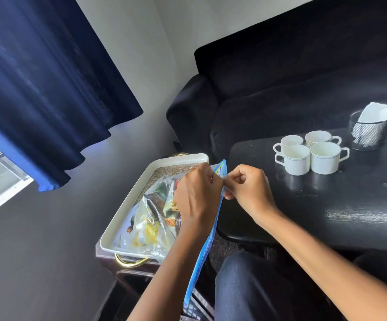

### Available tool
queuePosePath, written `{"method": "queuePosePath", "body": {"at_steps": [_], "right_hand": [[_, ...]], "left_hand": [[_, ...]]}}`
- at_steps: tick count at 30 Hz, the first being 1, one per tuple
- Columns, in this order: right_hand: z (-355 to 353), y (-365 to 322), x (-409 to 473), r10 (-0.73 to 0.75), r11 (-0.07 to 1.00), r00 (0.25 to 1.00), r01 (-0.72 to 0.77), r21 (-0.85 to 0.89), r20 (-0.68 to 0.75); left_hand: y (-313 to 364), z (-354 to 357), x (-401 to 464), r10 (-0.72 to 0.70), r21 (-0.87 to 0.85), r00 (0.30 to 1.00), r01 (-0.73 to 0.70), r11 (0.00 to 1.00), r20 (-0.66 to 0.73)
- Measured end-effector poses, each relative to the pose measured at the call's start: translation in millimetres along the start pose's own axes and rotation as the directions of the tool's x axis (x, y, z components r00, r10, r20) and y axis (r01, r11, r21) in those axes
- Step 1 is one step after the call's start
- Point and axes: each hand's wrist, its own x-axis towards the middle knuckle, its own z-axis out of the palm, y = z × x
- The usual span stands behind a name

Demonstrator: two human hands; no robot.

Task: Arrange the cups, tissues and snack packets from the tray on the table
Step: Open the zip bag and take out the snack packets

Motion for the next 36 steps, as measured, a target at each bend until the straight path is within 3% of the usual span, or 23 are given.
{"method": "queuePosePath", "body": {"at_steps": [15, 19, 22, 27, 32, 36], "right_hand": [[3.4, -1.0, -6.3, -0.028, 0.992, 0.997, 0.019, -0.127, -0.074], [4.3, 5.8, -7.3, -0.067, 0.973, 0.985, 0.029, -0.229, -0.160], [3.3, 7.5, -5.3, -0.014, 0.991, 0.984, -0.010, -0.134, -0.176], [-1.9, -2.1, -2.2, 0.147, 0.986, 0.989, -0.147, 0.085, 0.004], [-6.2, -13.2, -8.6, 0.302, 0.916, 0.892, -0.369, 0.157, 0.337], [-6.8, -13.2, -11.0, 0.295, 0.908, 0.906, -0.365, 0.208, 0.304]], "left_hand": [[-1.5, 2.7, -0.3, -0.013, -0.003, 1.000, 0.013, 1.000, 0.007], [3.6, 1.3, 0.8, 0.012, -0.004, 0.999, -0.012, 1.000, -0.035], [7.7, -0.1, 0.1, 0.013, -0.006, 1.000, -0.014, 1.000, -0.025], [-3.8, -4.0, 0.9, -0.072, -0.176, 0.995, 0.060, 0.983, -0.063], [-6.9, -7.1, 4.7, -0.143, -0.310, 0.989, 0.127, 0.942, -0.029], [-13.5, -15.7, 3.2, -0.131, -0.190, 0.979, 0.160, 0.969, 0.156]]}}
